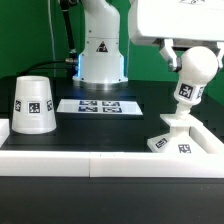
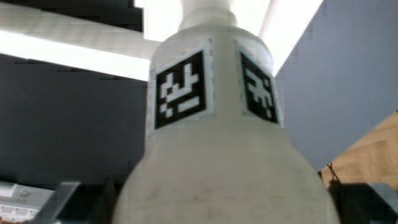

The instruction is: Assemble lamp

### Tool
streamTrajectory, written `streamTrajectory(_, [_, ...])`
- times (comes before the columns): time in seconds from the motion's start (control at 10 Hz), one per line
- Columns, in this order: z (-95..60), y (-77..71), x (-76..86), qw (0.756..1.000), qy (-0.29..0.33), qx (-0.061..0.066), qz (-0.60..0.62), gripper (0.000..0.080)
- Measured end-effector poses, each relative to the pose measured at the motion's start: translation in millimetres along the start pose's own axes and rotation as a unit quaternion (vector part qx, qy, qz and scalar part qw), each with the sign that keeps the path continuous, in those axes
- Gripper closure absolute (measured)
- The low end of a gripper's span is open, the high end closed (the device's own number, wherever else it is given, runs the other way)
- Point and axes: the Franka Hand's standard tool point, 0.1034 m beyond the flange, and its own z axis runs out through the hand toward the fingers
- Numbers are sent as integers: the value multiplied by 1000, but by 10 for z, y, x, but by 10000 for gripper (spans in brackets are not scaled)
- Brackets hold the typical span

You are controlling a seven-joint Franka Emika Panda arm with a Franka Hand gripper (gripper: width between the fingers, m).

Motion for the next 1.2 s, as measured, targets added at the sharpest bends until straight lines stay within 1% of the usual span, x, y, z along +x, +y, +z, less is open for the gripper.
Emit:
streamTrajectory(0.3, [31,21,-3,1000,21,-4,-1,220])
streamTrajectory(0.6, [39,19,-26,1000,19,-4,-4,220])
streamTrajectory(1.0, [43,-44,-161,1000,19,-2,-7,220])
streamTrajectory(1.2, [61,-86,-183,1000,30,-1,-10,220])
